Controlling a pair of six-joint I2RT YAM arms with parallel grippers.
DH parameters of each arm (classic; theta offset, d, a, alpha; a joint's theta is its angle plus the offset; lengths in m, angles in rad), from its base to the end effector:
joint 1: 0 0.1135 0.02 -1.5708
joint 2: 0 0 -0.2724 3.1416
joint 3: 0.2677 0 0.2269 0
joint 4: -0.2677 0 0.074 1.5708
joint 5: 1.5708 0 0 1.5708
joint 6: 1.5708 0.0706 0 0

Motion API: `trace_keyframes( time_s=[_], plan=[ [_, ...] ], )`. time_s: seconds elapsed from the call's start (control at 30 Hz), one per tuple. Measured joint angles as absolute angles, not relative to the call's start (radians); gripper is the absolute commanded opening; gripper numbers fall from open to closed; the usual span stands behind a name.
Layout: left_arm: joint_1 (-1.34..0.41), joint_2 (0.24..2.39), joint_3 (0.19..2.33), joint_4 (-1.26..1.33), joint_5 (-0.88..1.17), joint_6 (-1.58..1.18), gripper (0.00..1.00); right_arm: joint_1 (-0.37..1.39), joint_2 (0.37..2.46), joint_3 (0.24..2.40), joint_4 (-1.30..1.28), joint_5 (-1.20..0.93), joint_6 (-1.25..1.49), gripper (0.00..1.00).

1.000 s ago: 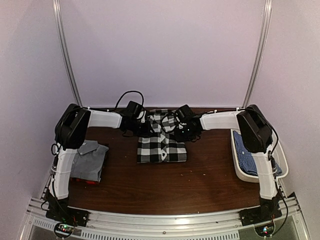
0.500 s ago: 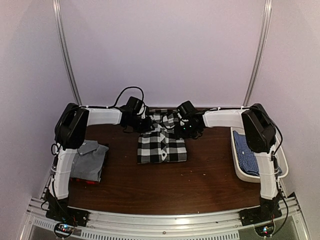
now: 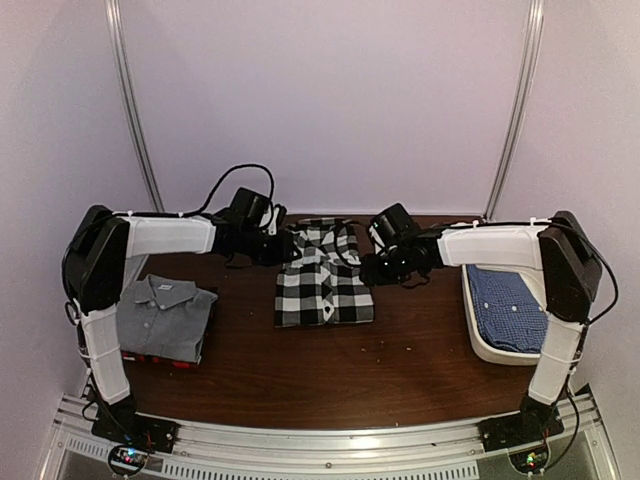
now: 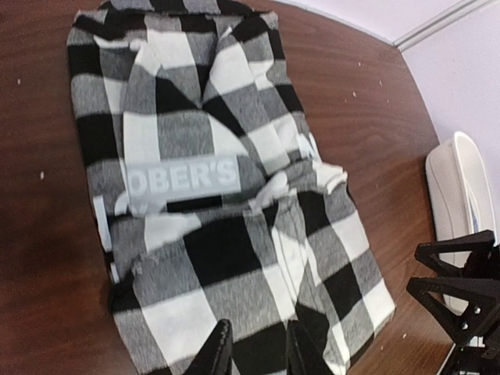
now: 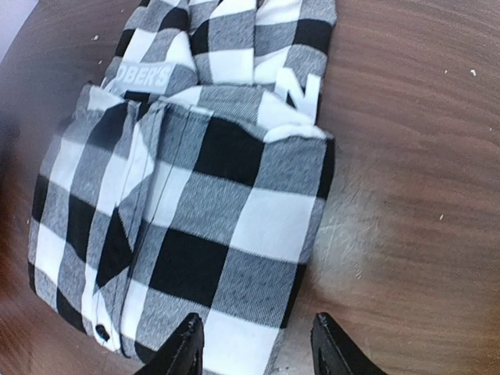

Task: Fold and stack the long sleeve shirts
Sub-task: Pick up the 2/3-rectangle-folded shirt from the center of the board.

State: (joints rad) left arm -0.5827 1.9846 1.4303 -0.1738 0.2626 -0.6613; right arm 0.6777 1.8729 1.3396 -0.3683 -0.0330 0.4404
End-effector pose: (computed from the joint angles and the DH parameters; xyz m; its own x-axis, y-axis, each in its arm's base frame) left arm 0.3684 -0.2647 0.2042 -0.8642 -0.1407 -0.4830 0.2058 0.7771 -0.5948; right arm 0.3177 0.2587 0.2006 -0.8266 -0.1184 -0.5501 -0.3208 0.9023 0.2879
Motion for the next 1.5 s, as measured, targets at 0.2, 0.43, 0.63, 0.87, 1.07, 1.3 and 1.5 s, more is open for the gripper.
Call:
trace_keyframes(
  time_s=[0.2,0.43,0.63,0.87,1.07,1.3,1.5],
  plan=[
    [-0.631,1.856,1.189,-0.129,0.262,-0.685,0.24,0.754,1.816,1.212,-0.318,-0.03,0.485,0.38],
    [-0.658,1.817,1.015,-0.075,0.256,-0.723,0.23,0.768,1.816,1.141,-0.268,-0.027,0.517,0.37],
    [-0.662,1.77,0.933,-0.024,0.244,-0.755,0.23,0.768,1.816,1.063,-0.223,-0.027,0.533,0.37],
    [-0.663,1.733,0.888,0.006,0.239,-0.769,0.22,0.768,1.816,1.014,-0.201,-0.027,0.548,0.38],
    [-0.663,1.678,0.828,0.011,0.239,-0.772,0.22,0.77,1.753,0.939,-0.181,-0.029,0.559,0.38],
    [-0.663,1.641,0.755,0.06,0.247,-0.777,0.22,0.791,1.703,0.903,-0.139,-0.036,0.578,0.38],
    [-0.663,1.642,0.699,0.11,0.268,-0.793,0.22,0.804,1.704,0.867,-0.082,-0.066,0.602,0.37]
  ],
)
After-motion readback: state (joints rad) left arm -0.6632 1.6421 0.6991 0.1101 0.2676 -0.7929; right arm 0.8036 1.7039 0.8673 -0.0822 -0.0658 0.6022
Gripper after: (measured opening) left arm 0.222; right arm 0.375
